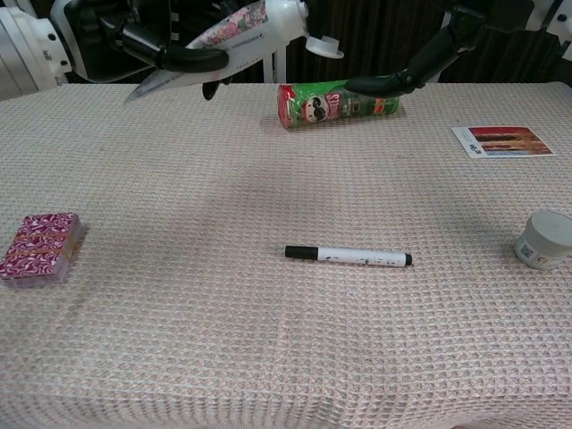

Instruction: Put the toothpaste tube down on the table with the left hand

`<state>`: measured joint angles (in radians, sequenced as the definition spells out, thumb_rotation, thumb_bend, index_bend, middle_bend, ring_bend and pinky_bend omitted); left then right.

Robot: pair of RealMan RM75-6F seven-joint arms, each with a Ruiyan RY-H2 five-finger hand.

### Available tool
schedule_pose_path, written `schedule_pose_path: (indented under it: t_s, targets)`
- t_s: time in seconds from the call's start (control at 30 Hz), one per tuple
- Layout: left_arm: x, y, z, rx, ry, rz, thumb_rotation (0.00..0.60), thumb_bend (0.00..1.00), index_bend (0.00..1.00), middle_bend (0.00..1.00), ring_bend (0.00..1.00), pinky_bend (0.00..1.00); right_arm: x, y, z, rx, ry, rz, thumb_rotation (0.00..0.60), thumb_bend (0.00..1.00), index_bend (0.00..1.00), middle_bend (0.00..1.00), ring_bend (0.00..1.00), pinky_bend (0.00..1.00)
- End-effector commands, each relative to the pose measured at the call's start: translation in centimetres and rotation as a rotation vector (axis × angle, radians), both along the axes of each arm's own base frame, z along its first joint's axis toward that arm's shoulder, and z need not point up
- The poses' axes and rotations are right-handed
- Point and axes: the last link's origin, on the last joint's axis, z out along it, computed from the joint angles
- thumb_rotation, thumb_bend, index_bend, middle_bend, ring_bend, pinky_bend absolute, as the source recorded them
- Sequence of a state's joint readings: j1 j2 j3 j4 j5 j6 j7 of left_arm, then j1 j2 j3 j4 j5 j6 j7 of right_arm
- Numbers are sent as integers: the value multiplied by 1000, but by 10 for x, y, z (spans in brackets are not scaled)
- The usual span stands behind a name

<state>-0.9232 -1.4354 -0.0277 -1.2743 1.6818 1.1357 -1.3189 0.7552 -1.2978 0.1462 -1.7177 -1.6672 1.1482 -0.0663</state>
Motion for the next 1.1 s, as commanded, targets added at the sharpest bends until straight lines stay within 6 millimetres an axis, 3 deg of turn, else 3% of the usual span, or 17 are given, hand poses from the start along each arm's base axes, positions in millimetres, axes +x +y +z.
schedule_pose_path:
  t_s: [0.03,0.2,0.4,0.6,0.83,1.1]
  targets:
    - [0,1,2,-17,-28,-2,600,705,566,618,513,563,-1,-1,-1,-7,-5,3,600,245,392,200,42,88]
    - [0,1,3,-27,-40,-4,600,705,566,618,513,563,-1,0,-2,-18,-21,12,600,245,392,199,40,87]
    - [-10,3,1,34,52,-13,600,705,566,618,513,561,-7,2,16,-66,-54,6,600,245,393,198,40,87]
    - [-24,7,-12,181,290,-41,600,705,568,614,512,550,-36,7,43,-141,-43,-86,600,245,396,192,40,87]
    - [-37,22,-49,379,646,-72,595,705,568,600,506,523,-81,19,58,-175,-28,-224,600,244,397,190,40,87]
    - [-37,27,-80,377,718,-16,579,705,565,575,481,491,-115,29,63,-186,-37,-324,600,245,397,188,40,87]
